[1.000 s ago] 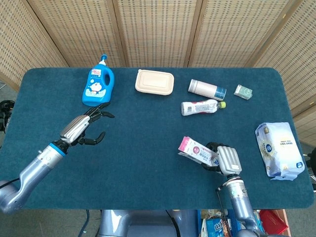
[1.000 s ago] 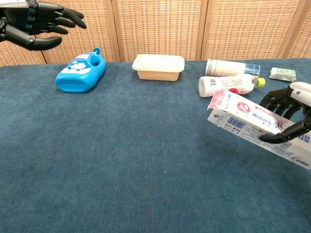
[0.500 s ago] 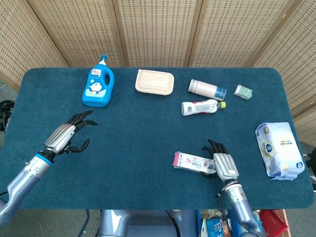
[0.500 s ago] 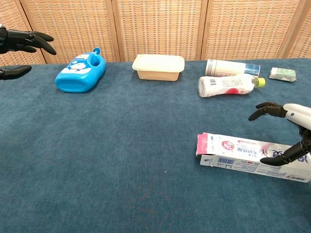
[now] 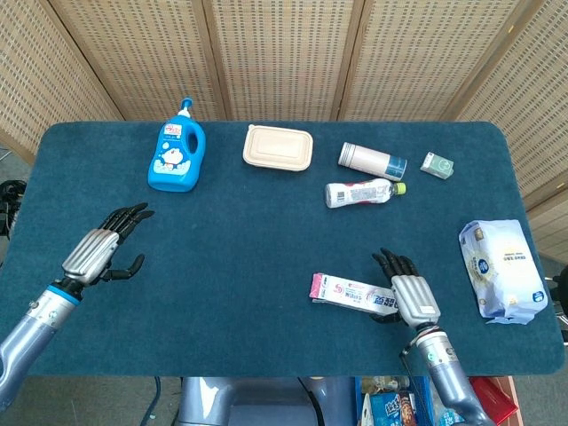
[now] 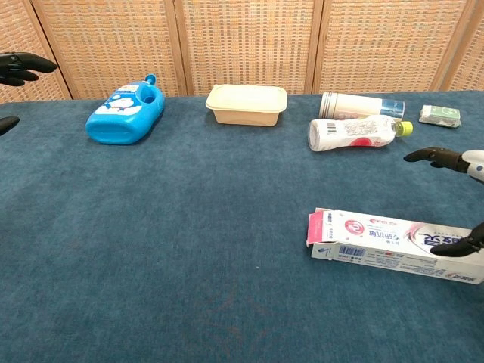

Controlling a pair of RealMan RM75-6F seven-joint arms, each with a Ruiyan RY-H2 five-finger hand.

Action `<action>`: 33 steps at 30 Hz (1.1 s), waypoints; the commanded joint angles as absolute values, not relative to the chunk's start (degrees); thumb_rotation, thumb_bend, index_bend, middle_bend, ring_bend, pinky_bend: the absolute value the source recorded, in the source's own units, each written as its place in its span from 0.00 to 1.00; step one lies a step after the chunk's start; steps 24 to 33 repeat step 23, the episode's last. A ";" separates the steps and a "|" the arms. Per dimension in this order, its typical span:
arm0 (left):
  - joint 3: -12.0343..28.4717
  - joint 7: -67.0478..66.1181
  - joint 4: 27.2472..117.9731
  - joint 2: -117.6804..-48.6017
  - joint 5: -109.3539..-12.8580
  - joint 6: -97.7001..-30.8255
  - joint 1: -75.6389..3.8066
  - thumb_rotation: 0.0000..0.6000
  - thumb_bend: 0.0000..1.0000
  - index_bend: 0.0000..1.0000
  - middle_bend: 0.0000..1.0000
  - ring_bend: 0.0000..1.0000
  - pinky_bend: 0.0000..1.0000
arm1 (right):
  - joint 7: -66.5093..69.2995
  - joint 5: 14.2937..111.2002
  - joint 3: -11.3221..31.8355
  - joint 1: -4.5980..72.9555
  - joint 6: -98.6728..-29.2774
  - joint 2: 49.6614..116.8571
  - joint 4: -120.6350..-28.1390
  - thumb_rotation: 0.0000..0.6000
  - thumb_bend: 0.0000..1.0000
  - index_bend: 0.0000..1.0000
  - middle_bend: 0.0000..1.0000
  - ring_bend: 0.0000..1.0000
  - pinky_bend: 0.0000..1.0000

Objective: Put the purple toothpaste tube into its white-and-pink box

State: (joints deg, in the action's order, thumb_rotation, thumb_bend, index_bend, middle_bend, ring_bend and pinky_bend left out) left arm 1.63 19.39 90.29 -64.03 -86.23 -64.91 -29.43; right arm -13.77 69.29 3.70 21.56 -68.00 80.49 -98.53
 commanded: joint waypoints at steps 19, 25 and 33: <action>-4.48 -1.20 86.19 -72.67 -88.00 -84.62 -12.21 1.00 0.51 0.00 0.00 0.00 0.00 | -13.58 76.91 -0.20 10.28 -83.75 73.34 -88.42 1.00 0.02 0.00 0.00 0.00 0.00; -4.55 0.16 84.07 -72.76 -87.10 -84.75 -10.92 1.00 0.51 0.00 0.00 0.00 0.00 | -10.12 77.08 -0.23 8.76 -84.42 73.16 -85.38 1.00 0.03 0.00 0.00 0.00 0.00; -4.55 0.16 84.07 -72.76 -87.10 -84.75 -10.92 1.00 0.51 0.00 0.00 0.00 0.00 | -10.12 77.08 -0.23 8.76 -84.42 73.16 -85.38 1.00 0.03 0.00 0.00 0.00 0.00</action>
